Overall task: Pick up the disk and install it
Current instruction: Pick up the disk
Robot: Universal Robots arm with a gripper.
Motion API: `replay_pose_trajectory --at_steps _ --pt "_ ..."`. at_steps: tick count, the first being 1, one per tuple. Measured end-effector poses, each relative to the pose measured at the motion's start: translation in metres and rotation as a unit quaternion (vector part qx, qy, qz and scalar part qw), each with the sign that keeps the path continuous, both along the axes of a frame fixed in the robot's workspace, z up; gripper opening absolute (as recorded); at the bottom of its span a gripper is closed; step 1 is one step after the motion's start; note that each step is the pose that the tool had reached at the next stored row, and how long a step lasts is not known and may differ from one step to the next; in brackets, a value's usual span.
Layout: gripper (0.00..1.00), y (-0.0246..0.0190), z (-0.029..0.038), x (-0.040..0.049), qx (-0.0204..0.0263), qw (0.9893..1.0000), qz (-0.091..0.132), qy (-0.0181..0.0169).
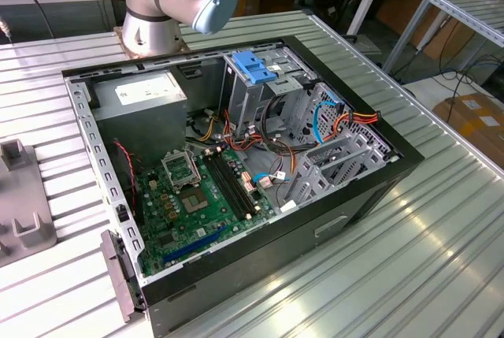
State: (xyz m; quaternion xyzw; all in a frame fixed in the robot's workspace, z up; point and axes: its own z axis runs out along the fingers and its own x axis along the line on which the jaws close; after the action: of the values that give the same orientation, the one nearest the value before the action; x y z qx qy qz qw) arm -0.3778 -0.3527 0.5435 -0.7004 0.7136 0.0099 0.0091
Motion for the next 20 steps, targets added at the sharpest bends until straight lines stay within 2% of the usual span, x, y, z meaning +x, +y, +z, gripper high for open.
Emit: replay_pose_trajectory --at_steps 4,13,20 --pt "0.37 -0.0023 -0.0026 0.0004 0.0 1.0 0.0 0.0" --pt "0.37 -0.0115 -0.0089 0.0013 0.0 1.0 0.0 0.0" --pt "0.37 -0.0235 -0.0133 0.0016 0.0 1.0 0.0 0.0"
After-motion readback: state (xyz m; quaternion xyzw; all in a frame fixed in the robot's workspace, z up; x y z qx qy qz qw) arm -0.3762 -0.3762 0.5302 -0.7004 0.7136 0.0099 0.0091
